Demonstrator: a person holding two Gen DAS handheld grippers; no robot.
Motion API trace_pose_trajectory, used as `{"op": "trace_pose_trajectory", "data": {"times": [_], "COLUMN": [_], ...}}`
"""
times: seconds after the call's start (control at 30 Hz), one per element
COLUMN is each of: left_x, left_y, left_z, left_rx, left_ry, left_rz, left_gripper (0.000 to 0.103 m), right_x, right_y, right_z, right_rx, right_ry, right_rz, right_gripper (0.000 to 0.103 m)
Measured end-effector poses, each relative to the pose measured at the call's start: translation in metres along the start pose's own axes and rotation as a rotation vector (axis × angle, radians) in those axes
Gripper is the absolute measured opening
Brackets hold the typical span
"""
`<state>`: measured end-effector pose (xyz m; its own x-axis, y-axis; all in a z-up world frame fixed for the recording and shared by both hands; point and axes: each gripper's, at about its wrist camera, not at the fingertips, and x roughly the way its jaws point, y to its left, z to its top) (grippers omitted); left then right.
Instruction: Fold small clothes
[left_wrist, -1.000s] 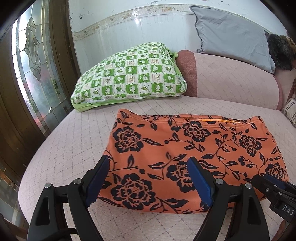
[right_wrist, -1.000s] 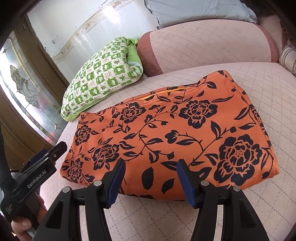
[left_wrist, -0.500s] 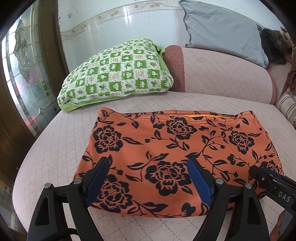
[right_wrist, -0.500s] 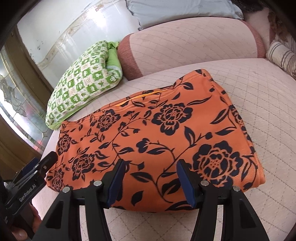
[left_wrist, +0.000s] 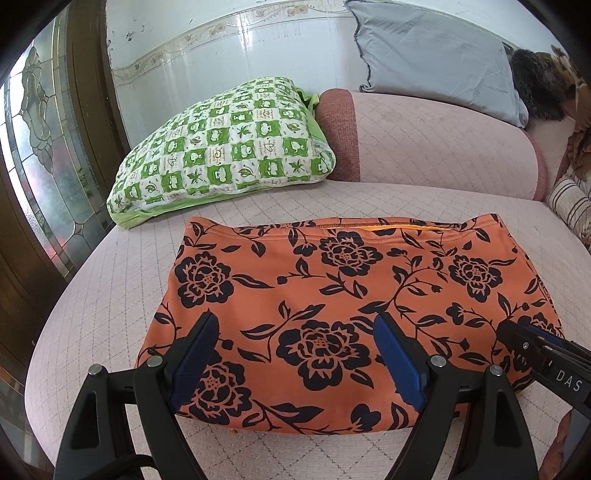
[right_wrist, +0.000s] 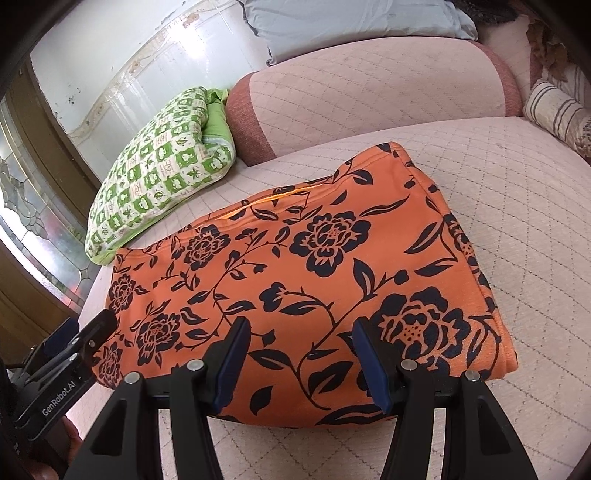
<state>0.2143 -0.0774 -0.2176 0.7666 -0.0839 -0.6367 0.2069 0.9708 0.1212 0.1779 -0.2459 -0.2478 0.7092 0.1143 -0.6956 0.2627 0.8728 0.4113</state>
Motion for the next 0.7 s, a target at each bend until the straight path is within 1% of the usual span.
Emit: {"op": "trace_pose_trajectory", "data": {"times": [0.2,0.7], "left_x": [0.004,0.013], "left_y": [0.003,0.009], "left_z": [-0.001,-0.002], "left_rx": [-0.003,-0.013], "left_ry": [0.008,0.028], "left_rz": [0.011,0.032], "left_gripper": [0.086,0.086], "right_x": [0.003,0.004], "right_y": [-0.006,-0.014], "right_z": [0.001,0.003], "right_rx": [0.021,0.047], "right_ry": [0.005,0.004], "right_rz": [-0.024,-0.042], "right_gripper": [0.061,0.061]}}
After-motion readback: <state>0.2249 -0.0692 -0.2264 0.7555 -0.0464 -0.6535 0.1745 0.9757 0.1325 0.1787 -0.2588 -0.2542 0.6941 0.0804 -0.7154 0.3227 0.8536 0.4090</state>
